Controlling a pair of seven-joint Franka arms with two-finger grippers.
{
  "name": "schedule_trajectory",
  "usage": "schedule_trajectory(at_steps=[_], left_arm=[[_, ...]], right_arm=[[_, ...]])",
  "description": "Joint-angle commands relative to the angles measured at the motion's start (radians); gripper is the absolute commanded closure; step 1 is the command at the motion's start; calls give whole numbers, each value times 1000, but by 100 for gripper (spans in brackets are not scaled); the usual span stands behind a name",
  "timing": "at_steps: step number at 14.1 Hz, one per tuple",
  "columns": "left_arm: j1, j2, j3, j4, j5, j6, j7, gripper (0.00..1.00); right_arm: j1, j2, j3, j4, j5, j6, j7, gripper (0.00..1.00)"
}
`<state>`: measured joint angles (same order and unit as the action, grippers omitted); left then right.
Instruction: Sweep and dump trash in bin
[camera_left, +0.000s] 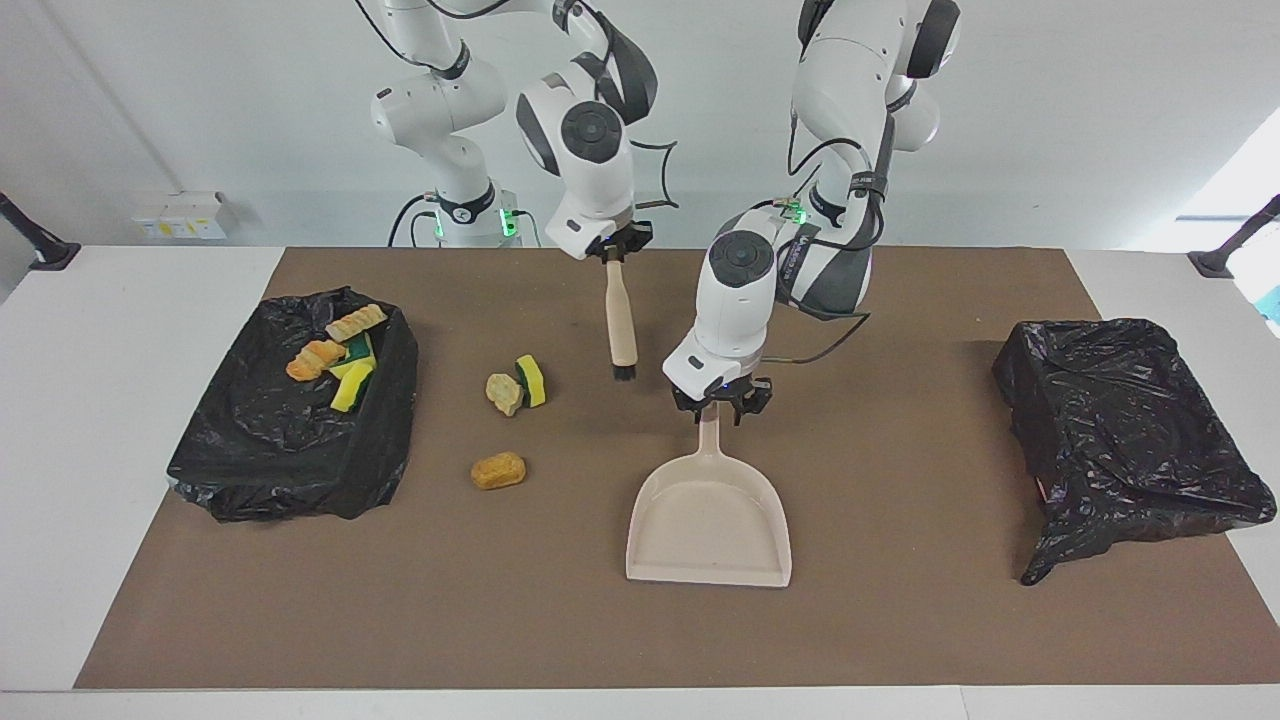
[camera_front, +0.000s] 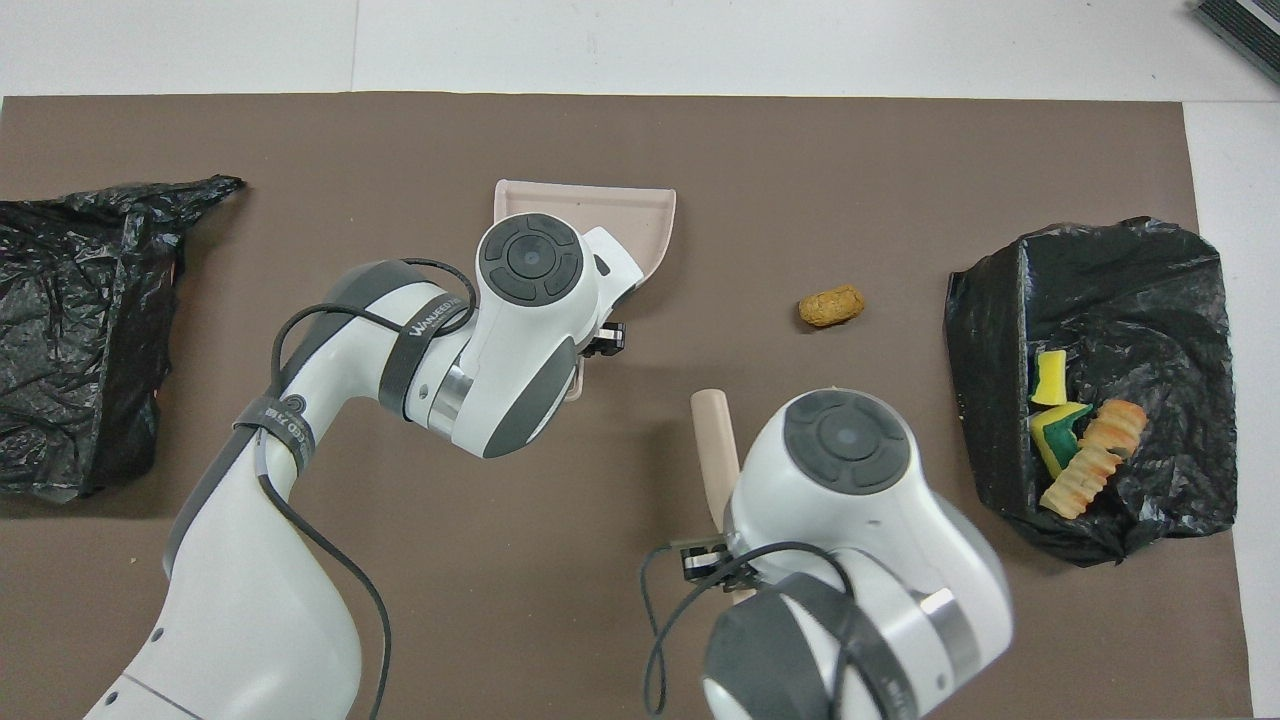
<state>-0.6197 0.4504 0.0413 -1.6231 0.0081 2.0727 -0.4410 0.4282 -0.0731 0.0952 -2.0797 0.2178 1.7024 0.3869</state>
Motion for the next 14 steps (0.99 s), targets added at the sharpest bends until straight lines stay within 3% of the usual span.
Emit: schedule_trajectory(at_steps=[1, 3, 5, 7, 10, 14], left_arm=[[-3, -4, 8, -9, -7, 1, 1, 100], [-3, -4, 9, -1, -5, -17, 2, 100], [5, -9, 12, 3, 4, -25, 7, 100], [14, -24, 19, 2, 6, -43, 91, 100], [63, -45, 20, 2, 6, -89, 366, 100], [107, -56, 20, -3, 6, -129, 589, 100]], right_arm=[[-142, -46, 12, -17, -55, -36, -132, 100], [-242, -45, 14, -22, -127, -17, -224, 100], [-319, -5, 14, -19, -184, 116, -317, 100], [-332, 77, 15, -8, -292, 231, -329, 100], [-333, 208, 14, 26, -386, 354, -310, 100], [-332, 228, 20, 15, -400, 356, -304, 100]])
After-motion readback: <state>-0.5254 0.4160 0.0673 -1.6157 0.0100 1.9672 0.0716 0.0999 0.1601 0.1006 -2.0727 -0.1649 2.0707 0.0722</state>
